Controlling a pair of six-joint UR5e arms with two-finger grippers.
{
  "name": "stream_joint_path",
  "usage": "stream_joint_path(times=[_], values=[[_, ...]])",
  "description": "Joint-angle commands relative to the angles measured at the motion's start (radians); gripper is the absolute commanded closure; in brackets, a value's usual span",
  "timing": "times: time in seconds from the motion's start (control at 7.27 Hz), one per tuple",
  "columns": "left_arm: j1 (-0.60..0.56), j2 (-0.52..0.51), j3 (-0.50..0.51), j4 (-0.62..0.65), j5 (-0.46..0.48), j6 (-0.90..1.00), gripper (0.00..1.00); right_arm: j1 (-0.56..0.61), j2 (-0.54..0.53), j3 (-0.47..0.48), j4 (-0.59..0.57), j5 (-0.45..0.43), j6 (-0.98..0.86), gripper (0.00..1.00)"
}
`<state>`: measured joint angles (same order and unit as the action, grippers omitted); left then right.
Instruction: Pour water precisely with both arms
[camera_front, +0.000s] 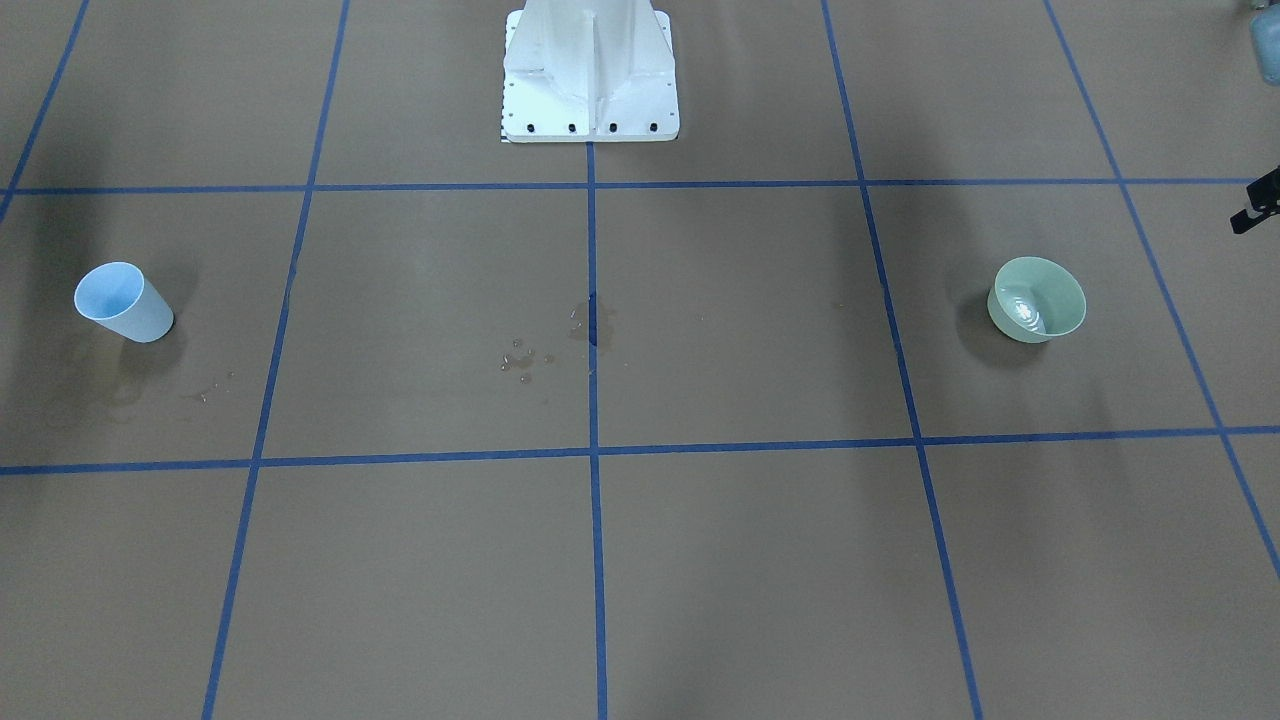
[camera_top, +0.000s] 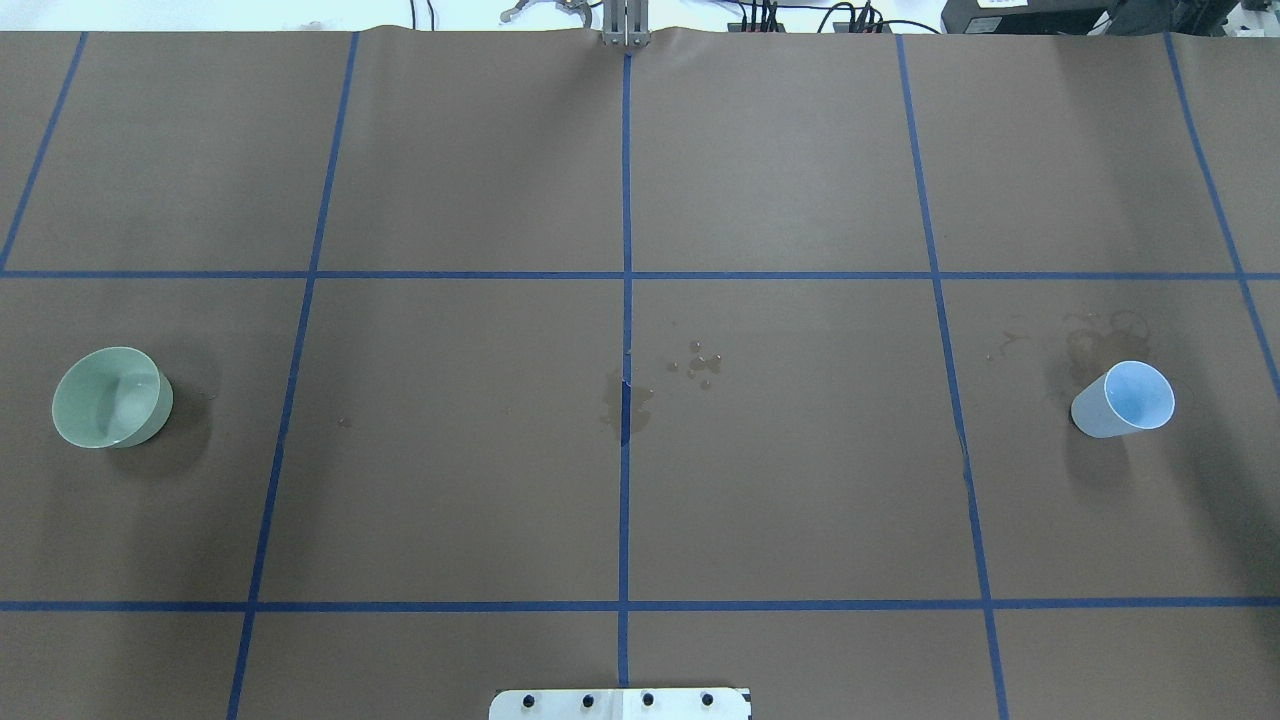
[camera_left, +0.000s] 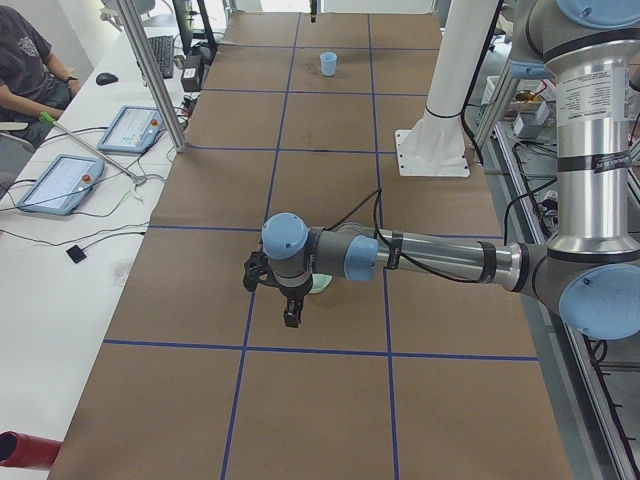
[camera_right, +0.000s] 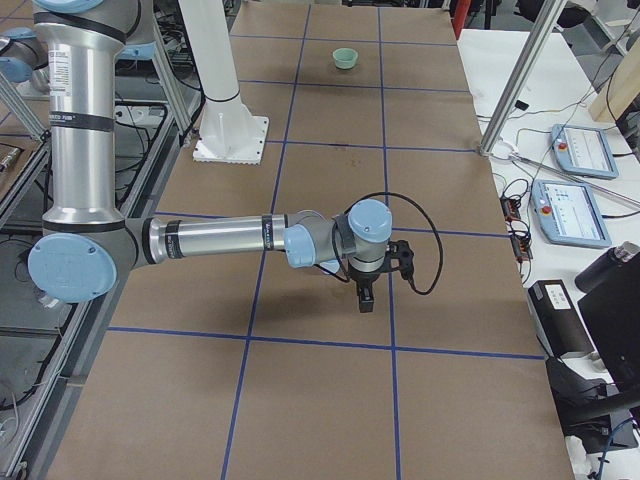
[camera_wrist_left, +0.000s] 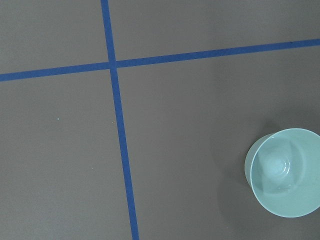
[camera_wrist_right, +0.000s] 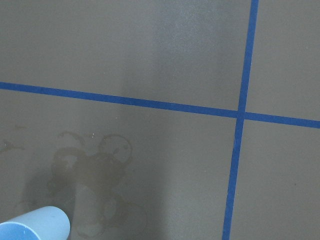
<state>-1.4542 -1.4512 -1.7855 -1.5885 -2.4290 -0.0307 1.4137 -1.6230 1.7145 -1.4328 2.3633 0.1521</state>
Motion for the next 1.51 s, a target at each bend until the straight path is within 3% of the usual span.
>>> stream_joint_path(times=[0.0, 0.69, 0.96, 1.38], values=[[0.002, 0.0, 0.0, -0.001, -0.001, 0.0, 0.0, -0.001, 0.0, -0.001, 0.0, 0.001, -0.003, 0.0], [0.009, -0.006, -0.003, -0.001, -0.001, -0.024, 0.0, -0.002, -0.003, -0.012, -0.002, 0.007, 0.001, 0.0], [0.131, -0.008, 0.0, -0.119, 0.004, -0.221, 0.0, -0.002, -0.008, -0.009, 0.0, 0.055, 0.003, 0.0], [0.175, -0.006, 0.003, -0.211, 0.005, -0.31, 0.01, -0.146, -0.008, -0.018, 0.171, 0.031, 0.064, 0.0]])
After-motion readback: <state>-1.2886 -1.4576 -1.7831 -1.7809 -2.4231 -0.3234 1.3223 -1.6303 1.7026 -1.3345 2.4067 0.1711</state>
